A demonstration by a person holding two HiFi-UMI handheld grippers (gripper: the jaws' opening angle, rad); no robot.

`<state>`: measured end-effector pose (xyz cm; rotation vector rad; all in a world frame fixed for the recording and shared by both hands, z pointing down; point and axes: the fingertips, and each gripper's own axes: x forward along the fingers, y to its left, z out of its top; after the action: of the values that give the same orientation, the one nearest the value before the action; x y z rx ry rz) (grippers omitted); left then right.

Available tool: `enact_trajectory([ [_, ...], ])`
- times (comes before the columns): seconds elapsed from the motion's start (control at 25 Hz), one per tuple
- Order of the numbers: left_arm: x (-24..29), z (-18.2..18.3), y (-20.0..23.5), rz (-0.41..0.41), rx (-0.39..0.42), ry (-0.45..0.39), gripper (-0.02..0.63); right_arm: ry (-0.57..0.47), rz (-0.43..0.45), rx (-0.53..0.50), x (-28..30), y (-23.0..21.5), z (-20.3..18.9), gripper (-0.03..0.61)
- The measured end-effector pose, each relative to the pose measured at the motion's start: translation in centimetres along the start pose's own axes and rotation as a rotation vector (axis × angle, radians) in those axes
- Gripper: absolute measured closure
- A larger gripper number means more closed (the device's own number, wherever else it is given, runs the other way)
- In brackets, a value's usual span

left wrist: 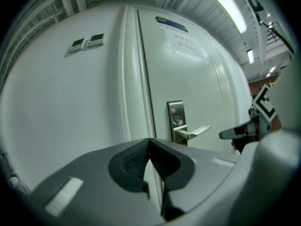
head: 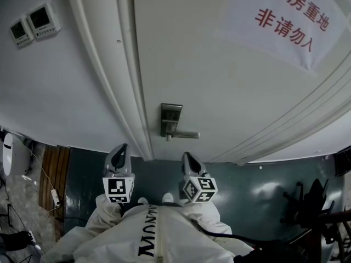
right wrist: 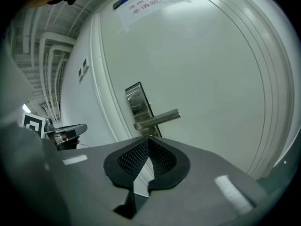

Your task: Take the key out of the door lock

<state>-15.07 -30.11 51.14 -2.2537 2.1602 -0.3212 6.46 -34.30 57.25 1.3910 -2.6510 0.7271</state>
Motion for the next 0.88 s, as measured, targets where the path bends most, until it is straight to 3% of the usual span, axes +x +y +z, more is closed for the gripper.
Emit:
enact_trajectory([
  [0.24, -0.5, -0.7, 1.3, 0.046, 0.007, 0.022, 0.614, 0.021, 0.060, 0.220, 2.0, -0.9, -1.6, 0.580],
  [0.6, -0.5, -0.8, 2.6, 0.083, 0.010, 0.034, 0.614, 0.045, 0.260, 0.708, 4.8, -0.6, -3.7, 0.514],
  [0.88, -0.5, -1.2, 3.4, 0.104, 0.010, 0.049, 0.614, 0.033, 0.345, 0.891, 6.5, -0.9, -4.3, 0.461],
])
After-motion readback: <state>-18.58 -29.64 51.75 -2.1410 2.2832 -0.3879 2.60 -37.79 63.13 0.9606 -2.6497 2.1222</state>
